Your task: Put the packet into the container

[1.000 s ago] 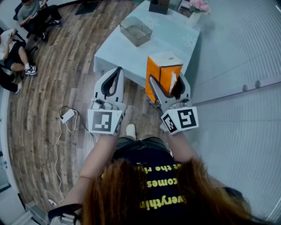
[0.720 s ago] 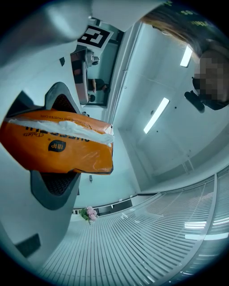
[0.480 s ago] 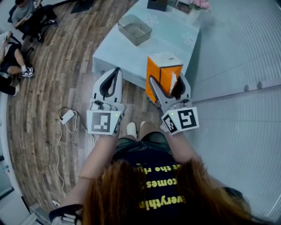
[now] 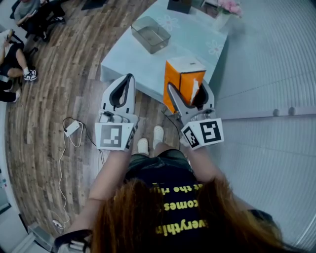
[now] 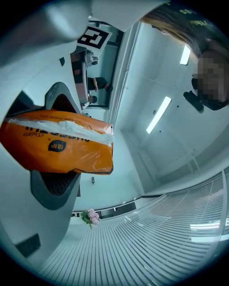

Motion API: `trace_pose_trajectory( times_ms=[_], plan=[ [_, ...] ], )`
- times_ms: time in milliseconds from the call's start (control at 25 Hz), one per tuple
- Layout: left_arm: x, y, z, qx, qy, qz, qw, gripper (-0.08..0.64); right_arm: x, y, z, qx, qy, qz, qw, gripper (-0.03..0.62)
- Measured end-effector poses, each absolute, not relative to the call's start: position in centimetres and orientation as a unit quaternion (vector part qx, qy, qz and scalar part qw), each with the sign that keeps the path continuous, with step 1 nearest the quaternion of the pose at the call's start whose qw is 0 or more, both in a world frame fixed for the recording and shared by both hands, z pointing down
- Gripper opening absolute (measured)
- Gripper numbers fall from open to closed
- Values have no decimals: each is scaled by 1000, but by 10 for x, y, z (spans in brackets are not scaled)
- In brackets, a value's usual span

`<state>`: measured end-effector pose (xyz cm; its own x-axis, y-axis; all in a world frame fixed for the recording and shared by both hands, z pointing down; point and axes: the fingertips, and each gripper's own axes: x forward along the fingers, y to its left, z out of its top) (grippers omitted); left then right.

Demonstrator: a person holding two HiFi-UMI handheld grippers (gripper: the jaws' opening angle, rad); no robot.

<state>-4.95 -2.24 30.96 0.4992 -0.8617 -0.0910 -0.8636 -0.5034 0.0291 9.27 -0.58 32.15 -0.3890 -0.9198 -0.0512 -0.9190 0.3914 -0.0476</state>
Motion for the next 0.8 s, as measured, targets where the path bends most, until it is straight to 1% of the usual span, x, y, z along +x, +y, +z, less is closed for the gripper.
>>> trace_pose_trajectory(
  times_ms=[360, 800],
  plan=[
    [-9, -65, 302, -857, 512, 61, 25, 2, 120, -60, 314, -515, 856, -2, 49, 356],
    [20, -105, 297, -839, 542, 40, 27, 2, 155, -104, 317, -497, 866, -11, 53, 356]
  ],
)
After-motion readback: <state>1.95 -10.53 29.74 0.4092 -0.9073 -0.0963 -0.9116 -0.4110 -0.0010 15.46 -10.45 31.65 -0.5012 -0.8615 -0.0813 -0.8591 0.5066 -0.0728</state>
